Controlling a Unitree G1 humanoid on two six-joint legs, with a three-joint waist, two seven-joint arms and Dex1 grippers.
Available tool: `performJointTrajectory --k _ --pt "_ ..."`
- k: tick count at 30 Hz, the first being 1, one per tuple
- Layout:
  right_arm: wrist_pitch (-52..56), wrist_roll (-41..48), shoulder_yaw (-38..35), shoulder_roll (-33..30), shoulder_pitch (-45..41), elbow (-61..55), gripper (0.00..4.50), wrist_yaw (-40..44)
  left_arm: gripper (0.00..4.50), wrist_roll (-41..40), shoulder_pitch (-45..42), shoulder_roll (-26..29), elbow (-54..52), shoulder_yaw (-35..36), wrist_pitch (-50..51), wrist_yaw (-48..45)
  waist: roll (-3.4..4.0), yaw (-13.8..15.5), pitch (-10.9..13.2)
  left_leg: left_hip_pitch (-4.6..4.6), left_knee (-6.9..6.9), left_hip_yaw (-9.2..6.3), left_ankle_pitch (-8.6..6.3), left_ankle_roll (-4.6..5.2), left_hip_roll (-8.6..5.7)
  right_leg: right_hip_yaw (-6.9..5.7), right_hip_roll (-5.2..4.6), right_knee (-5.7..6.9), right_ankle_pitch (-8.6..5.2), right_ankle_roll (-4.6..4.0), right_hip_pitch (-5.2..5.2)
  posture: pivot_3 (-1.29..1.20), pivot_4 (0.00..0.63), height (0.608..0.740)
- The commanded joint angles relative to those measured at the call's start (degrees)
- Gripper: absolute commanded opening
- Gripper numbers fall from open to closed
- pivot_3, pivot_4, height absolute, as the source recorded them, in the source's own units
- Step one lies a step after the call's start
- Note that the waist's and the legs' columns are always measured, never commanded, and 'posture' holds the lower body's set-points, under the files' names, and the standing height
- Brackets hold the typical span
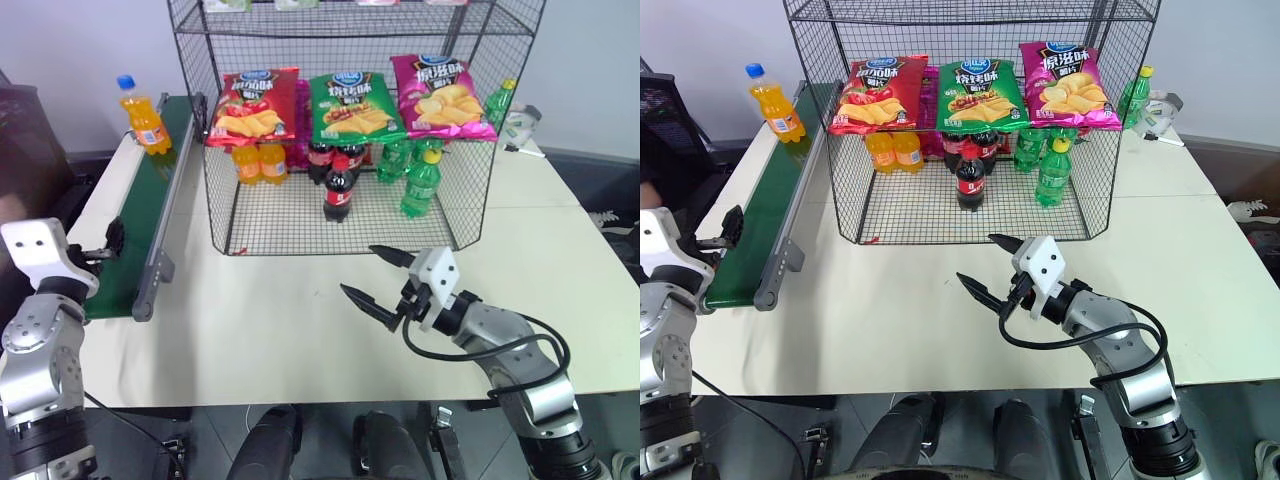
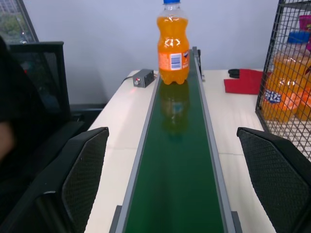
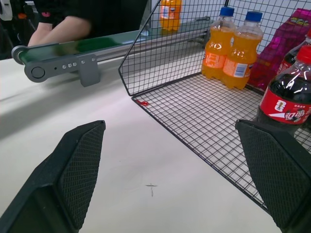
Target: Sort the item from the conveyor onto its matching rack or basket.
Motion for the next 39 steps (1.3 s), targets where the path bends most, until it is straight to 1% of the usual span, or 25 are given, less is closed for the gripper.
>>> performJointTrajectory --k 1,13,23,32,39 --pt "-1.15 0.14 0.16 0.41 -0.54 -0.72 4.5 -0.08 4.41 -0.52 -1.42 -0.68 -0.26 0.03 -0.66 0.38 0.0 0.04 0.0 0.0 0.0 0.0 0.0 0.0 0.0 0.0 0.0 0.0 0.0 0.0 0.0 0.0 0.15 0.74" --pt "0.17 0.21 1.0 0.55 -1.11 -2.39 4.5 -1.26 4.41 0.5 -2.18 -1.85 1.68 0.12 -1.98 0.69 -0.01 -0.01 0.0 0.0 0.01 0.0 0.01 0.01 0.0 0.0 0.01 0.0 0.07 0.13 0.0 0.0 0.15 0.74" --pt "-0.08 0.77 0.01 -0.22 -0.9 -2.13 4.5 -0.41 4.41 1.33 -2.98 -2.51 3.32 -1.11 -4.0 1.09 -0.01 0.0 0.0 0.0 0.01 0.0 0.01 0.01 0.0 -0.01 0.0 0.0 0.07 0.13 0.01 0.0 0.15 0.74" --pt "-0.58 0.66 -0.18 -0.27 -0.64 -1.71 4.5 -0.06 4.41 1.58 -3.16 -2.16 4.12 -1.54 -5.45 1.07 -0.01 -0.01 -0.01 0.0 0.01 0.0 0.01 0.02 0.0 -0.01 0.0 0.0 0.09 0.15 0.0 0.0 0.15 0.74" --pt "-0.44 0.65 0.1 0.02 -0.31 -2.19 4.5 -0.39 4.41 1.88 -3.32 -1.78 4.35 -0.5 -6.93 1.91 -0.01 0.0 0.0 0.0 0.02 0.0 0.01 0.02 0.0 -0.01 0.0 0.0 0.09 0.16 0.01 0.0 0.15 0.74"
